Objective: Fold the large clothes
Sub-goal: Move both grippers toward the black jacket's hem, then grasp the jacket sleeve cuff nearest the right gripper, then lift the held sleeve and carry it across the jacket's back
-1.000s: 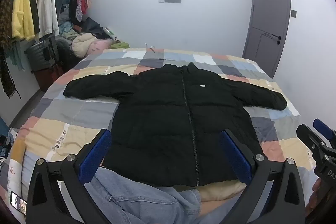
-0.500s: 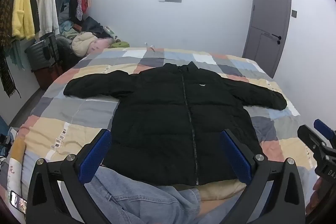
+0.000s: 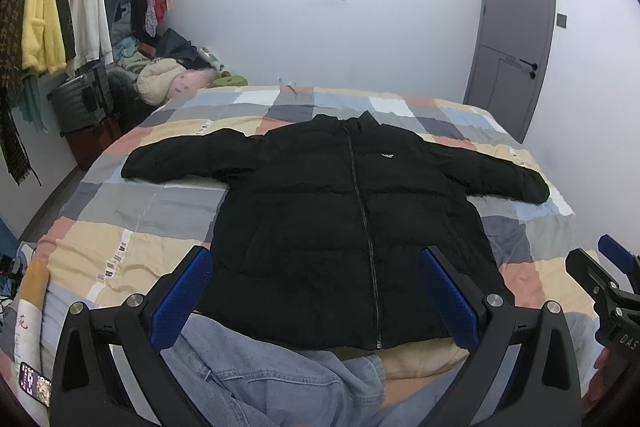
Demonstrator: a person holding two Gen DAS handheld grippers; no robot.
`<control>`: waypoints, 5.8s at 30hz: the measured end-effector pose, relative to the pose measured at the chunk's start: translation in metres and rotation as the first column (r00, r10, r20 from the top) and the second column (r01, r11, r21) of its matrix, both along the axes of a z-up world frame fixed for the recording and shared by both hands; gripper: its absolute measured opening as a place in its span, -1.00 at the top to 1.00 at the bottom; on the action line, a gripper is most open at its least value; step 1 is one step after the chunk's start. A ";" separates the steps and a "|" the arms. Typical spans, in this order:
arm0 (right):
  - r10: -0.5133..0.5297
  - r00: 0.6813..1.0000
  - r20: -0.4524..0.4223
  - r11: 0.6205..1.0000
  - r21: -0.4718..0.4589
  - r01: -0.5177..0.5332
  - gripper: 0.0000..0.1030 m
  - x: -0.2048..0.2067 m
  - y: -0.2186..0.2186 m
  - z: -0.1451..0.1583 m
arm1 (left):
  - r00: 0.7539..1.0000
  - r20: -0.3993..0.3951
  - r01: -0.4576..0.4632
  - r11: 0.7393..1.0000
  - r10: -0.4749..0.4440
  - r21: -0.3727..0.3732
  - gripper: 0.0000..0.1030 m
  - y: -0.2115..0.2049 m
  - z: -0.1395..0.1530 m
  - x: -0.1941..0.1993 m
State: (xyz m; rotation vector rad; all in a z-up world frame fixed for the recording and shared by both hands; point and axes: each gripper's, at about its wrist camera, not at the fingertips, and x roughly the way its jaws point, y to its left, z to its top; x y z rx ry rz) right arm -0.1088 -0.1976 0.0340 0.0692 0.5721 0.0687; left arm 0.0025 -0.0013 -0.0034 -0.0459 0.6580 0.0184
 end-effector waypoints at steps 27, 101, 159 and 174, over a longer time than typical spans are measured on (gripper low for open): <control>-0.001 1.000 -0.001 1.000 -0.002 0.001 -1.00 0.002 0.002 0.001 | 1.000 -0.023 -0.010 0.999 0.008 -0.051 -1.00 0.007 -0.008 0.001; -0.242 0.956 -0.164 0.969 0.007 0.246 -1.00 0.191 -0.225 -0.117 | 0.998 -0.065 0.000 0.989 -0.009 -0.145 -1.00 0.018 -0.151 0.211; -0.467 0.873 -0.141 0.645 0.621 0.445 0.89 0.352 -0.518 -0.203 | 0.994 -0.109 0.001 1.000 -0.002 -0.007 -1.00 -0.025 -0.177 0.280; -0.459 0.880 0.123 0.824 0.428 0.371 0.95 0.308 -0.414 -0.012 | 0.998 -0.010 0.067 0.998 -0.067 0.012 -1.00 0.004 -0.142 0.234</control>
